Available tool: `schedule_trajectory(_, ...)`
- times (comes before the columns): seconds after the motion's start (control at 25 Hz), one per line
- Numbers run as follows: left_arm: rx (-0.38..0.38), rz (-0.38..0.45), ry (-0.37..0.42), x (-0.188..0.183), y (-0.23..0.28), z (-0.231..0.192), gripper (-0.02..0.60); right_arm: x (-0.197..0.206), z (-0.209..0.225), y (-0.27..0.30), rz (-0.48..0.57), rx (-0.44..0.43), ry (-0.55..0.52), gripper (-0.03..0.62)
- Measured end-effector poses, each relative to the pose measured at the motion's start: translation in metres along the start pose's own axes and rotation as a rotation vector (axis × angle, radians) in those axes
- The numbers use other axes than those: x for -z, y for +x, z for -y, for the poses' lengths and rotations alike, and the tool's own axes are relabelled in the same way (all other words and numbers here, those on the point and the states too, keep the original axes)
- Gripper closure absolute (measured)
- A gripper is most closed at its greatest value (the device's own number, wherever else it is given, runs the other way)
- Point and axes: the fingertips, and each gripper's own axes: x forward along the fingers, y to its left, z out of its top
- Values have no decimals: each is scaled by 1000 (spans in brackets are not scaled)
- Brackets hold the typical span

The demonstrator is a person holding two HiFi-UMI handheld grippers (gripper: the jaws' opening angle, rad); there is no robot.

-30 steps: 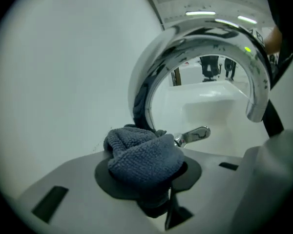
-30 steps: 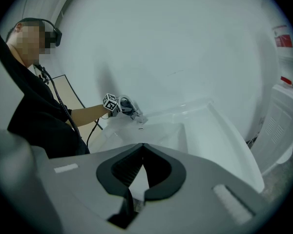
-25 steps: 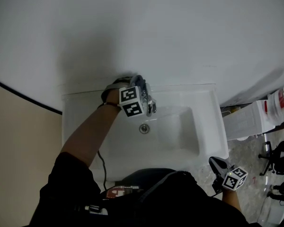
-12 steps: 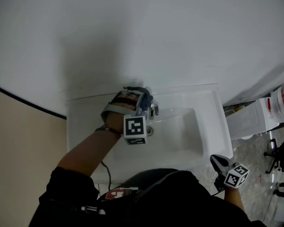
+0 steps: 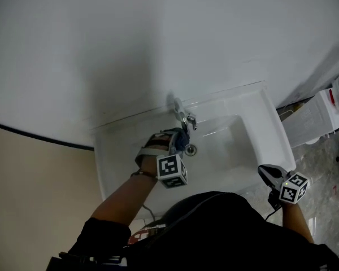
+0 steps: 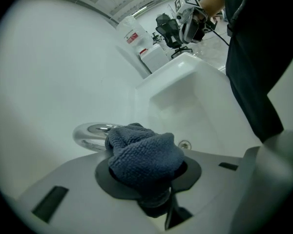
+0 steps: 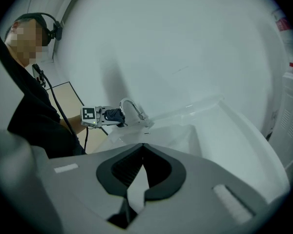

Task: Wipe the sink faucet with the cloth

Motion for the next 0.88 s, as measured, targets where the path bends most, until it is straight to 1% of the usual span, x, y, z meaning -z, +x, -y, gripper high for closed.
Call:
schedule_trajectory(0.12,100,25,-106,3,-1,12,463,0,1,11,30,-34,19,594)
schedule_trajectory(0.2,122,-6,-175,19,3,8,463,2,5,18,57,-57,43,592)
schedule_trajectory(0.24,126,-21,-226,28,8,4,463,2,9,20,68,-63,55,592)
schedule_trajectory(0.28,131,-25,-294,34,17,-1,463,2,16,20,78,-67,68,592)
schedule_trajectory(0.36,151,5,-471,43,36,-11,463,6,28,19,94,-70,95,592)
schedule_trajectory(0.44,191,76,-674,43,56,-20,463,12,36,19,102,-77,118,592)
schedule_trajectory(0.56,277,184,-973,34,82,-37,463,21,45,18,96,-82,144,592)
schedule_trajectory(0.68,362,216,-1247,35,106,-49,463,30,54,14,92,-68,168,593)
schedule_trajectory(0.76,398,238,-1391,37,119,-54,463,38,59,9,91,-56,179,592)
schedule_trajectory(0.88,458,243,-1529,40,131,-49,463,45,65,2,87,-38,193,594)
